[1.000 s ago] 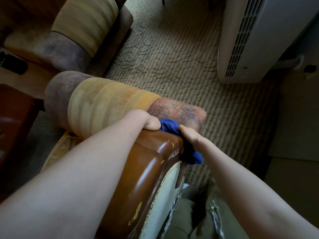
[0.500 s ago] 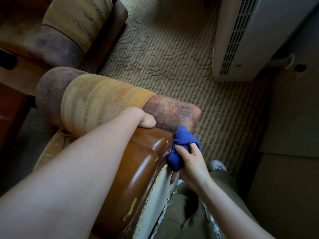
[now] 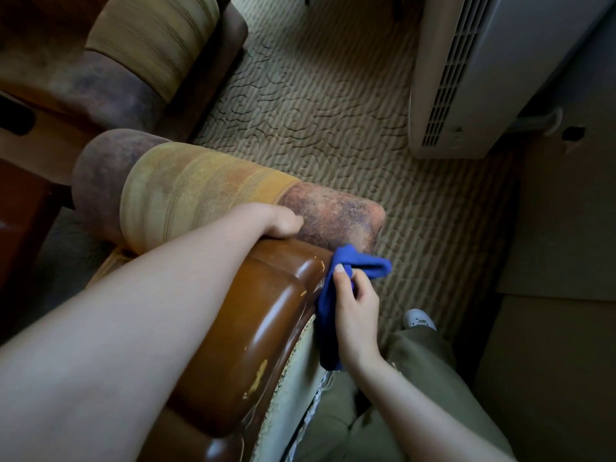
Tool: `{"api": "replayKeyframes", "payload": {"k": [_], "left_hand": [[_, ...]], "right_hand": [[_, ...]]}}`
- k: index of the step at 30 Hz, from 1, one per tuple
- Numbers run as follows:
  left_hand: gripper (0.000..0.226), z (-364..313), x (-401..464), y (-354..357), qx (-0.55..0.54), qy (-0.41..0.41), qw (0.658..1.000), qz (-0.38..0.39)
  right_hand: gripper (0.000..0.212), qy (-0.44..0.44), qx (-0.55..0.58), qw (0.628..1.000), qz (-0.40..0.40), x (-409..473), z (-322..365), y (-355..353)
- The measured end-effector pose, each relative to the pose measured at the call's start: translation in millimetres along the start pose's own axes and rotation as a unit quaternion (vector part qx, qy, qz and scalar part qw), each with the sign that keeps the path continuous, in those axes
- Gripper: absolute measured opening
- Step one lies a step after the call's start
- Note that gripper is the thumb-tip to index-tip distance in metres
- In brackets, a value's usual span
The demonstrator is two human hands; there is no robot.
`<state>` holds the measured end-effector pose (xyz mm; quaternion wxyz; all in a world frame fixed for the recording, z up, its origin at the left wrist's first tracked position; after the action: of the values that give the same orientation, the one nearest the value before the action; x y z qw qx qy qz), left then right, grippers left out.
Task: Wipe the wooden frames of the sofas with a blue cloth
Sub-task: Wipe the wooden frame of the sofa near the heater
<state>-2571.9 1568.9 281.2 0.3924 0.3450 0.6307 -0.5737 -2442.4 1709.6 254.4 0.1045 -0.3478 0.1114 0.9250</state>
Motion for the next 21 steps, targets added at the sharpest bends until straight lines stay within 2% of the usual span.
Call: {"api": "replayKeyframes", "payload": {"k": [4,7,10,14,18,21], "left_hand": [[0.053,-16.6,-38.5,-22.7,-0.127,0.053,0.989,-0.05],[0.054,-4.1,-63.5,-21.0,-0.106,0.054,0.992,-0.043],[0.058,2.6,-79.6,-7.2,-0.075,0.041,0.996,-0.039],[0.054,-4.3,-78.2,5.4,-0.019,0.064,0.996,-0.064],[0.048,-1.1,-70.8,1.7,-0.017,0.064,0.991,-0.115],[0.046,-0.7,-68.3,0.8,-0.009,0.067,0.99,-0.124]], "right_hand": [[0.04,-0.001,-0.033,0.999,-0.026,45.2,14.8,6.2],[0.023,0.049,-0.059,0.997,0.0,63.9,-1.6,13.1],[0.018,0.061,-0.023,0.998,0.001,27.6,-9.4,5.6],[0.02,-0.001,-0.004,0.999,0.035,-22.8,6.4,5.0],[0.031,-0.102,-0.067,0.992,0.015,5.3,47.7,20.5],[0.025,-0.034,-0.074,0.996,0.027,45.3,42.3,32.6]]}}
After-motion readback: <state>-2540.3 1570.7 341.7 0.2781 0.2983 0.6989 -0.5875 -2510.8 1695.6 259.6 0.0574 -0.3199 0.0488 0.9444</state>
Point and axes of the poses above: each hand's wrist, its own x-axis towards the middle knuckle, its own y-axis out of the palm, z = x × y, the point moved 6 cm from there along x, towards the middle knuckle, and after that the axes turned 10 degrees about y, right-handed, at the moved point
